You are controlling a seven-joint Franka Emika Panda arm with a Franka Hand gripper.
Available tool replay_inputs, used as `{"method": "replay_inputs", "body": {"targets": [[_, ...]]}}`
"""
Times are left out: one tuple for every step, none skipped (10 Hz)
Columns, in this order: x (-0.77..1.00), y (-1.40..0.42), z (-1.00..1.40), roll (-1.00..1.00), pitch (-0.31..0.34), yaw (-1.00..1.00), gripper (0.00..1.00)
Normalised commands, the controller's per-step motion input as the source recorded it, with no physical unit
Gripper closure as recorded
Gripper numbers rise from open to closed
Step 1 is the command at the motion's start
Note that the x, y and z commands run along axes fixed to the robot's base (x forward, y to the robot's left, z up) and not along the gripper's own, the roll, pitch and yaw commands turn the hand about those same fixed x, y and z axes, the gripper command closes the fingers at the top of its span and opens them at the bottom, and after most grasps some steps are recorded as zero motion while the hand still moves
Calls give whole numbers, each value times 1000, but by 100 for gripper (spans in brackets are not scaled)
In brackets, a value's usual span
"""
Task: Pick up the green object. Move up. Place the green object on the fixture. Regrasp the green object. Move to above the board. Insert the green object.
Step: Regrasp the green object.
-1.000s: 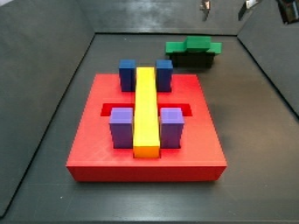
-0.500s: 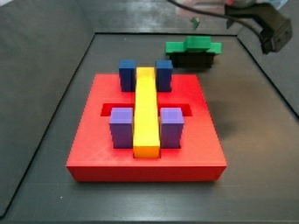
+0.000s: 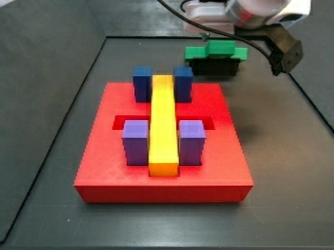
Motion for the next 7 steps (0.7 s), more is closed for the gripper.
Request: {"method": "replay_inputs", "body": {"targets": [[0,-31,-151,186,0,111,0],[129,-23,-146,149,0,109,0],[149,-9,-160,149,0,109,0],[134,0,-171,140,0,106,0],[63,0,-180,191,0,103,0],[51,-3,-194,206,0,106,0],[43,0,-180,157,0,106,0]]}}
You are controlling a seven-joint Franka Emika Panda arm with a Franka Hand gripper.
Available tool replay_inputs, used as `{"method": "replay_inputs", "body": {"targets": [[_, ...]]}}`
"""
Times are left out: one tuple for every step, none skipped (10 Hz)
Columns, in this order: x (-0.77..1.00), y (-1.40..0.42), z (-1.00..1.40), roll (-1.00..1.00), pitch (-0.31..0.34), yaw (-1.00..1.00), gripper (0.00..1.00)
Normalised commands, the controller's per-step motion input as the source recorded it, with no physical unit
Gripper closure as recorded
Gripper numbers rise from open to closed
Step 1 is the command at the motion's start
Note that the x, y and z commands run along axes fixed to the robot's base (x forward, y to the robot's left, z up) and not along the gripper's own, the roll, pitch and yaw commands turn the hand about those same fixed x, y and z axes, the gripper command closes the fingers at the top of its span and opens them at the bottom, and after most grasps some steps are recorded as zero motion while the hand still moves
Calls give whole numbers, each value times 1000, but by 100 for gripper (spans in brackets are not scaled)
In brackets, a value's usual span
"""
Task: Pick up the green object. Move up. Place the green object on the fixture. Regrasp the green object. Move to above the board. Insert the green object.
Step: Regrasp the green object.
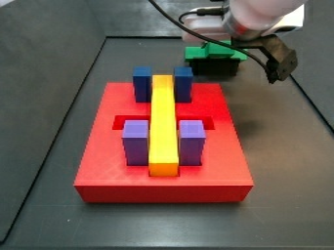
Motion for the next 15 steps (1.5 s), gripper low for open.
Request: {"method": "replay_inputs", "body": {"targets": [[57,0,-189,137,0,109,0],[83,0,-191,129,0,109,0],[66,0,-177,117,0,94,0],[74,0,-211,94,0,71,0],[83,-3,-209,63,0,60,0],[63,-23,-186,29,0,37,0],[0,-26,-100,9,0,37,0],[0,0,0,0,0,0,0],[0,0,0,0,0,0,100],[0,0,0,0,0,0,100],[0,0,0,0,0,0,100],[0,0,0,0,0,0,100],[0,0,0,0,0,0,100],[0,0,0,0,0,0,100],[0,0,0,0,0,0,100]]}}
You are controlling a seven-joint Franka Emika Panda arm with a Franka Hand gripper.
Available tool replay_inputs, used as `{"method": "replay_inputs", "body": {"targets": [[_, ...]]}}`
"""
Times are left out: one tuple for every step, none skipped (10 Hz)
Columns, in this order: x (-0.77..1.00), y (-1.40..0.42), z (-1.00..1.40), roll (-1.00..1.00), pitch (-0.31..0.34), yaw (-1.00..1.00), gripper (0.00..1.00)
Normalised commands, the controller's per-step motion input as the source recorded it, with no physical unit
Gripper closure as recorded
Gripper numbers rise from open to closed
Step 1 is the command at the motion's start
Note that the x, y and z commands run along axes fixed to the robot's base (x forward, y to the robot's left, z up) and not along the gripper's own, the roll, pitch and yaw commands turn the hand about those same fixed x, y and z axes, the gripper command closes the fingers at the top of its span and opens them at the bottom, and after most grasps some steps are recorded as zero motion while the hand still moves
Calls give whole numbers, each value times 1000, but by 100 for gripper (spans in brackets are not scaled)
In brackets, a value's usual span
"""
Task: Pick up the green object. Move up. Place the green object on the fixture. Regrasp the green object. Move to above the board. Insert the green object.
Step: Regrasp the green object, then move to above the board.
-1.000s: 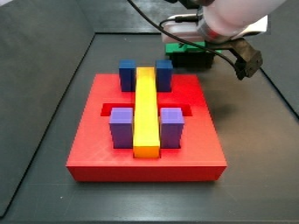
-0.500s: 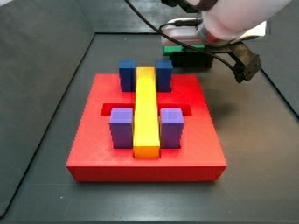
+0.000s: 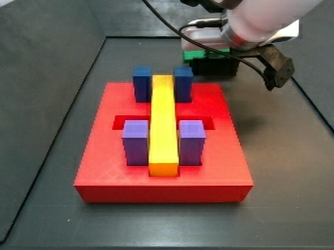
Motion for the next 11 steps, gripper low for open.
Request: {"method": "replay_inputs", "body": {"targets": [[0,0,0,0,0,0,100],[0,0,0,0,0,0,100],[0,0,0,0,0,0,100],[0,0,0,0,0,0,100],[0,0,0,0,0,0,100],[0,0,0,0,0,0,100],[0,0,0,0,0,0,100],[0,0,0,0,0,0,100],[0,0,0,0,0,0,100],[0,0,1400,0,0,0,100],[-6,-27,1400,-31,6,-40,100]]}}
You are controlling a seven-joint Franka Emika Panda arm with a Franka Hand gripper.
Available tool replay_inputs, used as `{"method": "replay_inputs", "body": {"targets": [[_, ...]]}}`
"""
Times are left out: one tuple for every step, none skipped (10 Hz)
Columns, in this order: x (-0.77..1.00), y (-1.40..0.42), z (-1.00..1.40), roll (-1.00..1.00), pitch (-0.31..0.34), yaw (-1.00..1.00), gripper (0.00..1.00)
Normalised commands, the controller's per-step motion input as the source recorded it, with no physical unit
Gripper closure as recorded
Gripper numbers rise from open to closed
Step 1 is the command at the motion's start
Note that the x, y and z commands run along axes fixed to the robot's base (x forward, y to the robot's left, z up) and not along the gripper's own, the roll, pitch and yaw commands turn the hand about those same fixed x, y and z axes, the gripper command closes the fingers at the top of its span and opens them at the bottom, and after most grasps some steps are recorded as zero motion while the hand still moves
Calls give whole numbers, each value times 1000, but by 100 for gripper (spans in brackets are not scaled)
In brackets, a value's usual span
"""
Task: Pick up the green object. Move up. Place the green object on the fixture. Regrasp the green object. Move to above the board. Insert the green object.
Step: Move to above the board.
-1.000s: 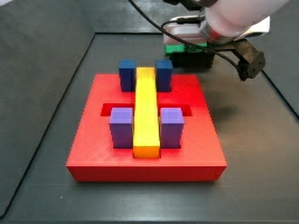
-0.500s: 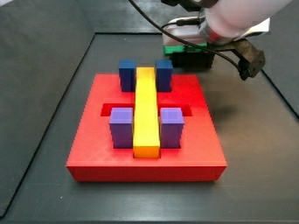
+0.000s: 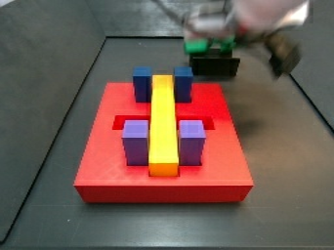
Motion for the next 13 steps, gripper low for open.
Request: {"method": "replay_inputs", "body": {"targets": [[-31,-36,1400,-73,15,-55,100],[-26,-13,1400,-59,26,-37,100],[-3,-39,1400,-15,73,-25,100],[-6,-50,1400,-11,84,-15,100],[-1,-40,1400,-16,89,-1,100],[22,-26,854,-12,97,18,100],[31,-24,613,6,102,26,100],[50,-25,294,-6,117,46,100],[-1013,-1400,280,-1000,52,-168,100],[-1025,-1400,262,-1000,42,-165,100],[-1102,-1400,289,-1000,22,-158,100],[-1150,-1400,250,-1000,29,-150,100],[-1150,-1400,251,-1000,44,-149,100]]}}
